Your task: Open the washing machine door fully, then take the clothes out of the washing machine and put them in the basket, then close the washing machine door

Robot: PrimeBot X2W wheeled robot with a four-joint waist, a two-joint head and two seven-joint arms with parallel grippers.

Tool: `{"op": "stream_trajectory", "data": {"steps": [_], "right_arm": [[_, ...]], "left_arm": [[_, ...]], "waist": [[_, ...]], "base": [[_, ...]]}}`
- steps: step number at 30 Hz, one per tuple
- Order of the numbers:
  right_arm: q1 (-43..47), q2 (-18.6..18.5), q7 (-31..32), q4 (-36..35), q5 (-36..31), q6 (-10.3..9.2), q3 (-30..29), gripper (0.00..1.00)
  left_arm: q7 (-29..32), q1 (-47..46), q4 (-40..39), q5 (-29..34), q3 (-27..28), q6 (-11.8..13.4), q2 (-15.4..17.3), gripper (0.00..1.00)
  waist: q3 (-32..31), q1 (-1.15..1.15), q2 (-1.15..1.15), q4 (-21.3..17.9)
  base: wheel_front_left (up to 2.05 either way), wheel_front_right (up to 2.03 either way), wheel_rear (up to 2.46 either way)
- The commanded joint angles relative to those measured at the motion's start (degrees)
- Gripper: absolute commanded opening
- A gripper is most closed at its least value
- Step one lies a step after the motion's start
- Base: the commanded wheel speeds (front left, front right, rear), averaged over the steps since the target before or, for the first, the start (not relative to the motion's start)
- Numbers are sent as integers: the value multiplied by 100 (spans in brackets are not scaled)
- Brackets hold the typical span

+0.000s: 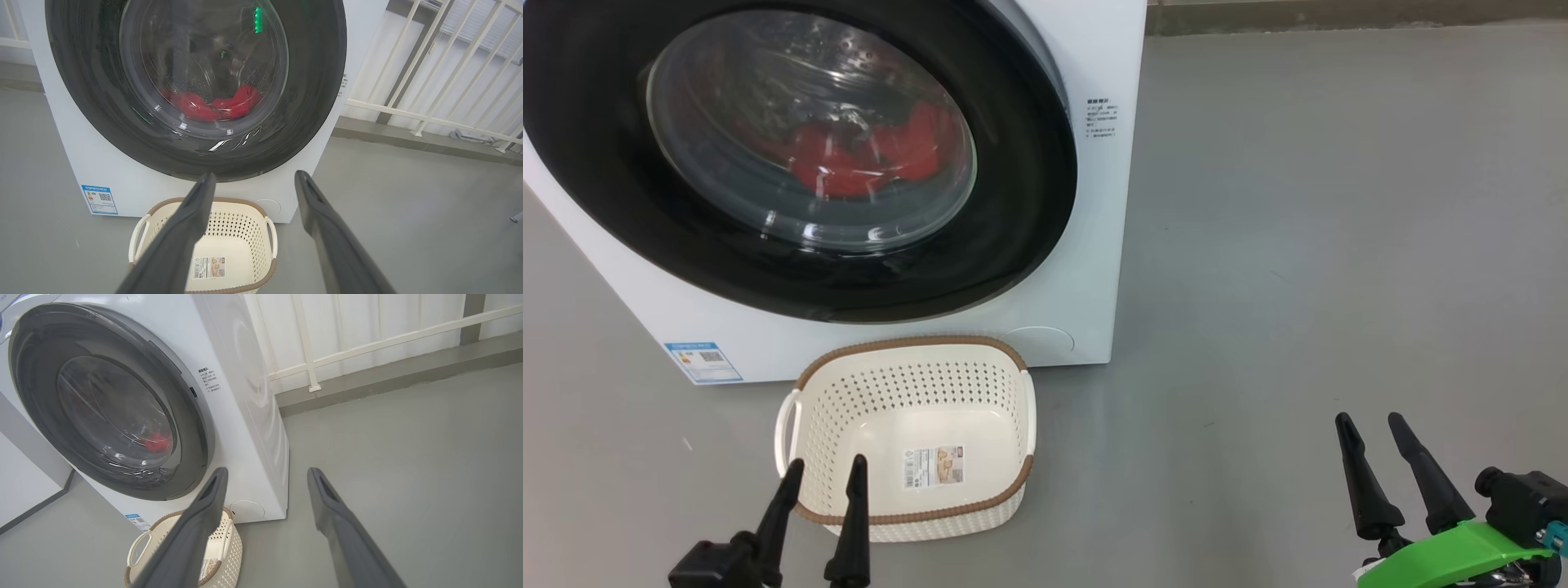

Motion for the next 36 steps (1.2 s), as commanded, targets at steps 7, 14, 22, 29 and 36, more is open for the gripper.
{"op": "stream_trajectory", "data": {"steps": [7,14,22,29,36], "right_arm": [[8,-81,-233,-237,-596,-4,41,100],[76,-57,-351,-287,-908,-4,-100,100],[121,-26,-424,-326,-1131,-4,-240,100],[171,8,-424,-314,-1093,-4,-343,100],[190,30,-424,-301,-1029,-4,-382,100]], "left_arm": [[-231,-45,-168,642,167,67,54,100],[-350,-27,-105,840,179,102,57,100],[-424,-8,-5,819,261,81,59,100],[-424,30,95,743,339,19,59,100],[-424,53,173,581,406,22,59,100]], "waist": [[-19,0,-1,-15],[-29,0,-1,-4],[-64,0,-1,-8],[-110,0,-1,-9],[-128,0,-1,-5]], "base": [[0,0,0],[0,0,0],[0,0,0],[0,0,0],[0,0,0]]}}
